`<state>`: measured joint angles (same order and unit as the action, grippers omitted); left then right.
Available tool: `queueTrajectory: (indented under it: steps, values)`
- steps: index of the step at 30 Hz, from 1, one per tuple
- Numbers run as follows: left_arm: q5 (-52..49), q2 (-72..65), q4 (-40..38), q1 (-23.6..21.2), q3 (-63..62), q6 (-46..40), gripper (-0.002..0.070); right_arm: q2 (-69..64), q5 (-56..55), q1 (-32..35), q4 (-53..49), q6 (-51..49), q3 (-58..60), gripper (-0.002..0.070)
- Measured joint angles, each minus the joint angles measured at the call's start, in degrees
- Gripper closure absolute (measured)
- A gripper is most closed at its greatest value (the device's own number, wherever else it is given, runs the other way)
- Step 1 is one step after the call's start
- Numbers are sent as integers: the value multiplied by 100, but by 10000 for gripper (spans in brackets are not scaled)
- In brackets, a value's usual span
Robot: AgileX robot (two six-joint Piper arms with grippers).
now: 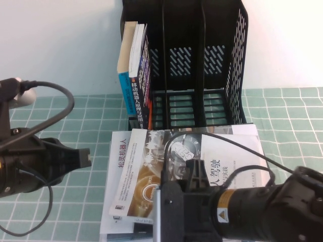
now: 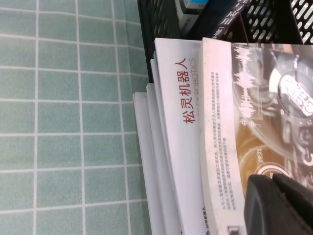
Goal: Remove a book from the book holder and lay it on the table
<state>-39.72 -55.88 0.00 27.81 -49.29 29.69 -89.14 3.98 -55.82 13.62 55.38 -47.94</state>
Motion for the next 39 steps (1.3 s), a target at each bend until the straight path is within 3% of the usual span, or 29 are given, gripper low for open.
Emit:
queueTrajectory:
  steps: [3,6,9,11,14,19,23,25,32,39]
  values:
    - [19,0,0,0,0,0,677,304,584,-49,38,-114,12,279]
    - [141,0,0,0,4,-49,678,781,1006,-132,53,-114,22,325]
    - [590,0,0,0,4,-104,678,1480,1239,-176,66,-114,25,451]
    - [1070,0,0,0,4,-182,677,2045,1364,-176,4,-125,25,571]
    - [1806,0,37,0,4,-361,678,2882,1479,-176,-270,-293,25,648]
    - [2785,13,324,0,4,-738,678,3913,2198,-94,-2058,-1759,25,673]
    - [3117,98,559,0,4,-1071,678,4556,3736,52,-4040,-4002,25,676]
    - [3230,168,680,0,4,-1204,677,4846,4636,60,-4695,-4649,25,676]
    - [3916,553,1218,0,292,-1593,678,6156,5953,60,-4658,-5438,25,677]
    - [4334,1497,1286,0,1413,-1575,678,7541,5231,60,-4119,-5864,484,678]
